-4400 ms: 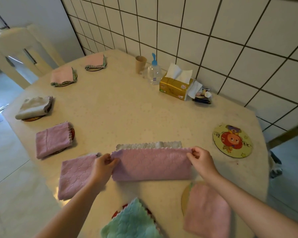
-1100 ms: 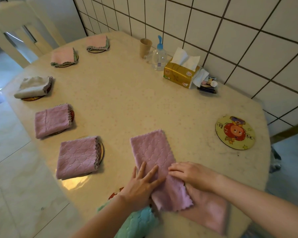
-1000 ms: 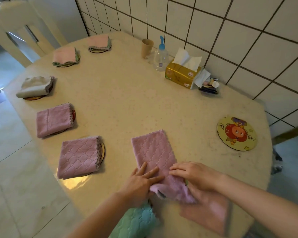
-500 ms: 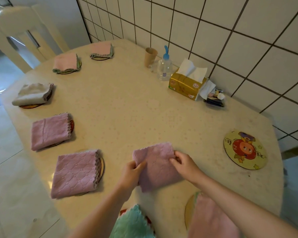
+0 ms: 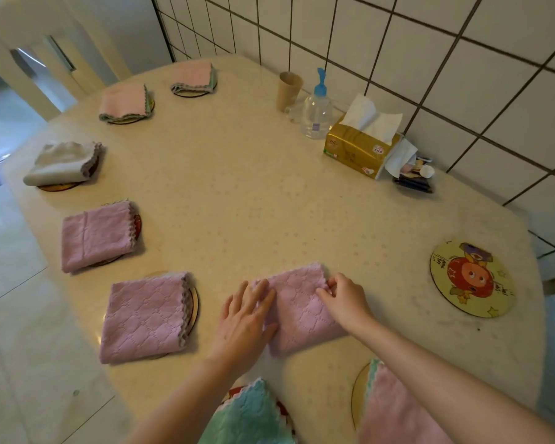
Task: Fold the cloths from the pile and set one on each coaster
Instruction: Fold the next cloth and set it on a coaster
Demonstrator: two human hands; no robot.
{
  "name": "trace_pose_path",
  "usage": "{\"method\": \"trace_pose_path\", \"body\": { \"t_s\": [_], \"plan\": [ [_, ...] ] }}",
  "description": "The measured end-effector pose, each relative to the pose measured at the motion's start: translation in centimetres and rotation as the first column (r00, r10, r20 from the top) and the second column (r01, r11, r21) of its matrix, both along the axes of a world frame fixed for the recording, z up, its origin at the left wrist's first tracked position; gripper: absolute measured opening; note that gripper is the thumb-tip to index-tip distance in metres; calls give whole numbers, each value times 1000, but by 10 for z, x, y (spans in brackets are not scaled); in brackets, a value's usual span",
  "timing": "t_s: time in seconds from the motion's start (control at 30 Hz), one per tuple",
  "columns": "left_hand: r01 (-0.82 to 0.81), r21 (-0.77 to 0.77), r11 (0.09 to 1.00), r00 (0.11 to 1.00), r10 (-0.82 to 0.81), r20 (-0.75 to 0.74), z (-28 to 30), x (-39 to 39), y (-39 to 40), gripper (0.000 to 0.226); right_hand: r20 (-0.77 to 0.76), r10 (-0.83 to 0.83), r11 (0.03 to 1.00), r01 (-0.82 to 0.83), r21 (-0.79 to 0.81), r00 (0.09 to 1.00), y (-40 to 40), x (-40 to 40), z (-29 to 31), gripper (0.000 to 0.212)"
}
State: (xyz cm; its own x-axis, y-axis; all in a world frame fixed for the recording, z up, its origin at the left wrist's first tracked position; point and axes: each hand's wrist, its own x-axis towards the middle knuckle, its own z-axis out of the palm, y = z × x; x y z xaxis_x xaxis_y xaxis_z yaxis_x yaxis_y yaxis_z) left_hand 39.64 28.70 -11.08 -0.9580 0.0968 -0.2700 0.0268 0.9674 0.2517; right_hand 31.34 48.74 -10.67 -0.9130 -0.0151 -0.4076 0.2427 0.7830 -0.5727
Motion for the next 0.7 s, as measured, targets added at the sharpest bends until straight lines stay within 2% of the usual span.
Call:
{"method": "trace_pose_path", "body": {
  "t_s": [0.07,0.13,0.23,0.33,0.43,0.6,0.7],
  "plan": [
    [23,-62,998,996,-17,92,-1,1,-1,84,-35,-10,999,11,50,999,3,4,2,22],
    [14,-78,997,994,-5,110,4,-2,0,76,-66,-4,993,12,120,998,7,10,6,27],
    [-37,46,998,999,35,38,12,-17,2,62,34,4,989,-9,146,999,12,20,7,41],
    [-144,199,969,989,147,0,14,-42,4,35,185,-73,995,57,87,980,11,23,3,49],
    [-271,188,944,960,251,122,17,-66,3,30,254,-60,994,35,102,965,9,19,2,35],
    [-484,155,861,835,402,376,20,-85,6,34,319,17,991,-58,120,948,9,18,6,31],
    [-517,225,826,801,374,468,26,-85,2,17,389,73,993,-101,53,918,12,20,7,23]
  ]
}}
